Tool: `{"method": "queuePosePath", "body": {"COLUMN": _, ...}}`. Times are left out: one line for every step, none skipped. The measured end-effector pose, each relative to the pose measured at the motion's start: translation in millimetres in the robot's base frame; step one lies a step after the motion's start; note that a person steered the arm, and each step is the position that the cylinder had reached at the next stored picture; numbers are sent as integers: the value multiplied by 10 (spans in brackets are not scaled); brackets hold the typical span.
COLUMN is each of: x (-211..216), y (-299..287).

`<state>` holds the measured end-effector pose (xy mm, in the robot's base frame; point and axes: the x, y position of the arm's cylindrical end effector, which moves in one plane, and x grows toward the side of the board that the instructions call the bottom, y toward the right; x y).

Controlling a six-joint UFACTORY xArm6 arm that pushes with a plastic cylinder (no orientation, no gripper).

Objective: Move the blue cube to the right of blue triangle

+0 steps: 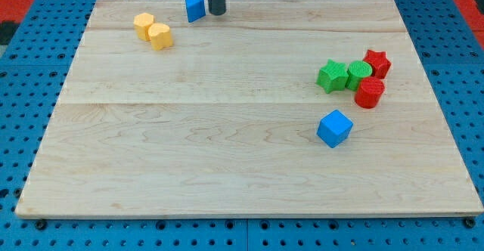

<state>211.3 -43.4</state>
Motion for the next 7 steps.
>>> {"method": "queuePosePath", "body": {"x": -155, "y": -506}}
{"method": "queuePosePath", "body": {"x": -17, "y": -822}}
{"method": "queuePosePath", "body": {"x": 194, "y": -828}}
{"method": "queuePosePath", "body": {"x": 501, "y": -819}}
{"method": "queuePosePath", "body": {"x": 670, "y": -405}}
{"method": "queuePosePath", "body": {"x": 1342, "y": 107}}
{"method": "queuePosePath", "body": {"x": 2307, "y": 114}}
